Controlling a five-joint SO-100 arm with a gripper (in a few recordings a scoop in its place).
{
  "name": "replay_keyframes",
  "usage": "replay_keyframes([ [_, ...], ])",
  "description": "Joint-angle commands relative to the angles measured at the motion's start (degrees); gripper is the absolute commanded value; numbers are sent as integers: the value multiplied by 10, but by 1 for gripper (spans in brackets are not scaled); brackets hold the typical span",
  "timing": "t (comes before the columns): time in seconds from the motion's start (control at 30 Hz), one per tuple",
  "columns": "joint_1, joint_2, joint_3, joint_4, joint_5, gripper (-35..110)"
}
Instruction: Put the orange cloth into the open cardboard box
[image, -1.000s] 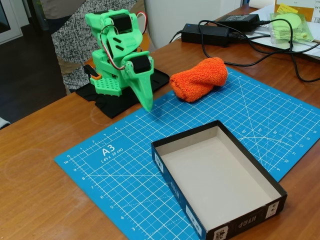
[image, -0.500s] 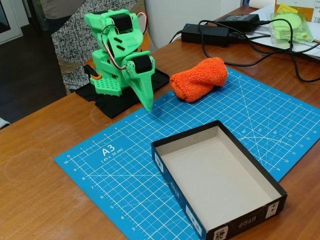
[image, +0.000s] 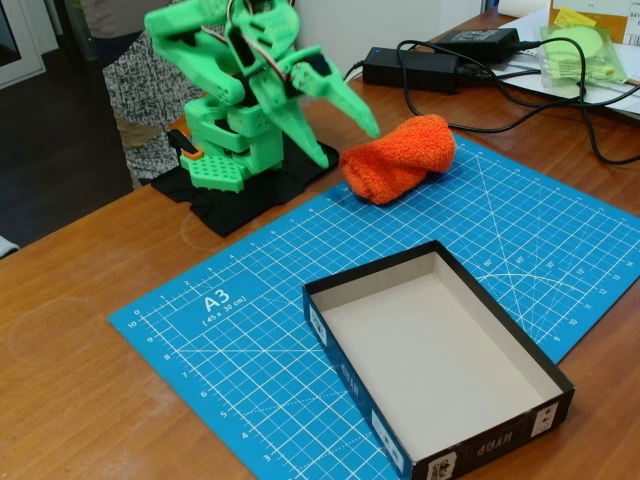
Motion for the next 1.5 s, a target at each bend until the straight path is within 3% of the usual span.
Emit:
replay_keyframes([
  [0.0, 12, -241, -205, 70, -9, 38],
  [0.07, -12, -337, -285, 134, 6, 38],
  [0.2, -103, -421, -313, 142, 69, 38],
  [0.53, -431, -487, -316, 141, 4, 38],
  [0.87, -315, -602, -413, 129, 236, 34],
  [0.97, -294, -623, -421, 127, 260, 31],
  [1.2, -310, -677, -439, 120, 293, 22],
  [1.47, -405, -807, -510, 140, 428, 33],
])
